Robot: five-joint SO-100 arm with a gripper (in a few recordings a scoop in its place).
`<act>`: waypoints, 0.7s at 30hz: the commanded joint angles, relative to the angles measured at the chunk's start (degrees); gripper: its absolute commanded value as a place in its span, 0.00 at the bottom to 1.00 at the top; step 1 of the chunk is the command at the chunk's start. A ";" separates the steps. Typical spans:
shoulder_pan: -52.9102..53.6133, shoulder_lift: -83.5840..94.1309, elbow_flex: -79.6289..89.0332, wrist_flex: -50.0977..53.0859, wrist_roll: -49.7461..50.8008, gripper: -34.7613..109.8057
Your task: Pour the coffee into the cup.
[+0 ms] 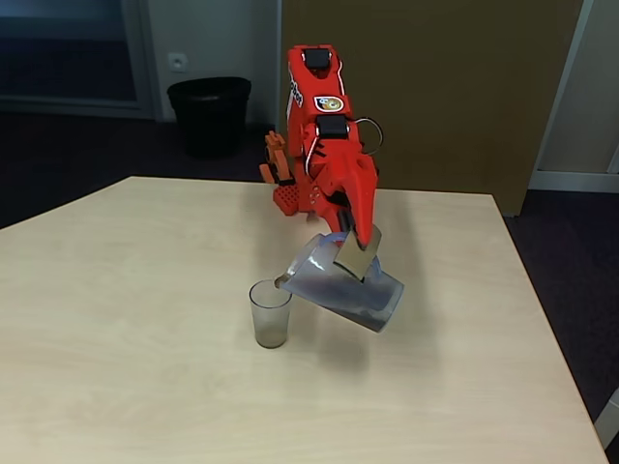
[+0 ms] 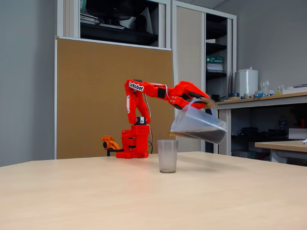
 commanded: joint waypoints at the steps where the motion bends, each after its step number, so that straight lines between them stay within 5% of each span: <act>1: 0.53 3.25 -1.76 -3.08 1.41 0.24; 21: 1.32 2.37 -0.79 -7.38 3.52 0.24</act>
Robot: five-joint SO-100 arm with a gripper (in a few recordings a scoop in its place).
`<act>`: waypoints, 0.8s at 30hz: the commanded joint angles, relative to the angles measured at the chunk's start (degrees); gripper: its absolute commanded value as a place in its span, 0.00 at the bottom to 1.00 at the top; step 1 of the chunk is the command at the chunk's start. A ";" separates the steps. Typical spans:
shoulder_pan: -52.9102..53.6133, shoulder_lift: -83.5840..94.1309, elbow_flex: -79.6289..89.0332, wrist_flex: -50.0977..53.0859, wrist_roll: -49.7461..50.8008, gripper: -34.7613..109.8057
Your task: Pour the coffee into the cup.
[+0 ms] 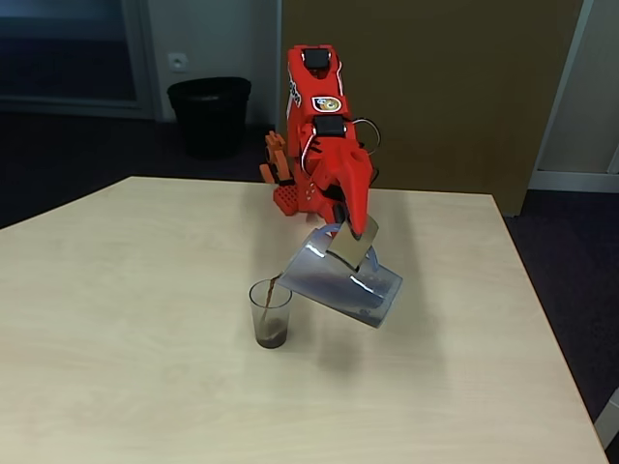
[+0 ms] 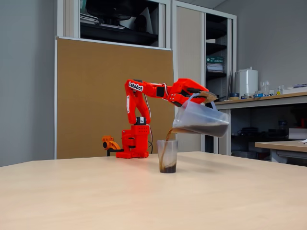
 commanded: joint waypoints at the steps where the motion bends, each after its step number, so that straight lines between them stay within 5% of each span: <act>1: 0.00 2.29 -0.79 -2.55 1.76 0.24; 24: 0.18 0.97 -0.62 -5.62 4.57 0.24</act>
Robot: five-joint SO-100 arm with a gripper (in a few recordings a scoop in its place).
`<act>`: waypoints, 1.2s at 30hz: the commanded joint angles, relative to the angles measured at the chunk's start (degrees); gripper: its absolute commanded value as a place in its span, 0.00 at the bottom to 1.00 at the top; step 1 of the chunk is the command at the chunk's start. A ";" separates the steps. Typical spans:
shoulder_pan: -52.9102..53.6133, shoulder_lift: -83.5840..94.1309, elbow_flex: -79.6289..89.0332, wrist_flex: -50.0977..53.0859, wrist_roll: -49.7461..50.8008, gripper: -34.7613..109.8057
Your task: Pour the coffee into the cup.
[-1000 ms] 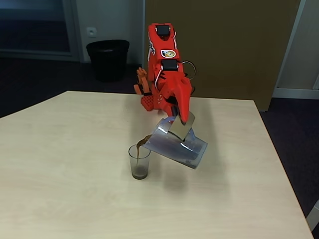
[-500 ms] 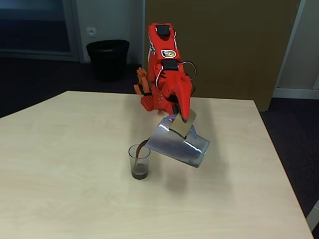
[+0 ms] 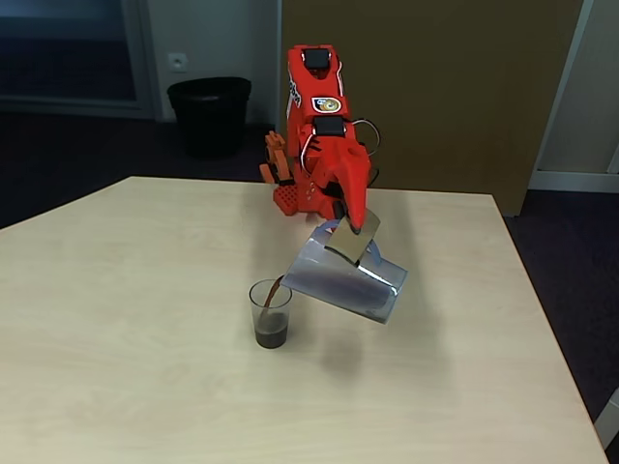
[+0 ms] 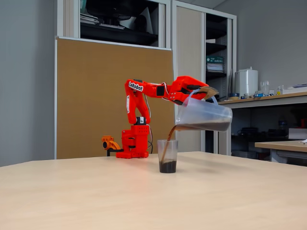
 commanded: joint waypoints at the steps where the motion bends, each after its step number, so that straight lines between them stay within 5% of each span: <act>1: -0.53 1.41 -0.53 -2.64 1.32 0.24; 36: -1.41 0.18 0.88 -5.80 3.08 0.24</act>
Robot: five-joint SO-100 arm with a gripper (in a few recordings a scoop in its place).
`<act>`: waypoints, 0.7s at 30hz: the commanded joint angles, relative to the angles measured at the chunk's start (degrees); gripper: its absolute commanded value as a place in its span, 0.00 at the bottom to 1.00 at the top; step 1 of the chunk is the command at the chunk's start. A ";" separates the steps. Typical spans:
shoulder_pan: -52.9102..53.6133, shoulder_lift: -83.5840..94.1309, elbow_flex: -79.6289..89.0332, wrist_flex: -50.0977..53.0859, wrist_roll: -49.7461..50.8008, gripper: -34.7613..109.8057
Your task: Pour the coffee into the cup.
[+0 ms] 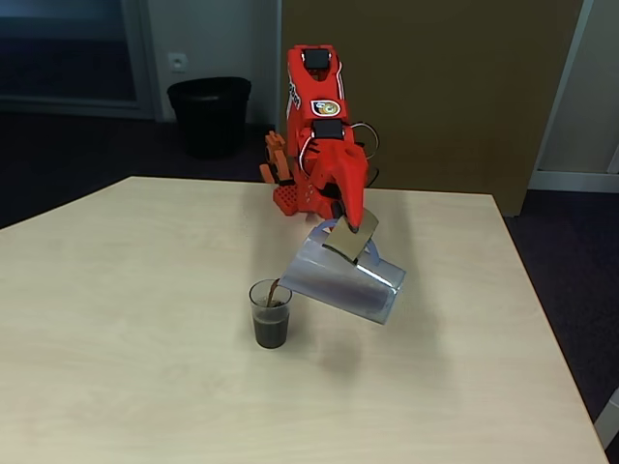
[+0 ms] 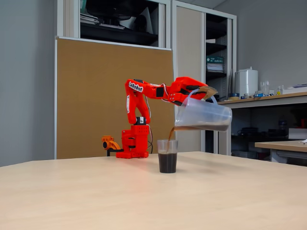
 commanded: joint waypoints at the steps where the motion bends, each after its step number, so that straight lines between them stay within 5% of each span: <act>1: -1.23 1.05 -0.26 -2.20 1.32 0.24; 21: -1.23 0.62 0.09 -2.90 1.49 0.24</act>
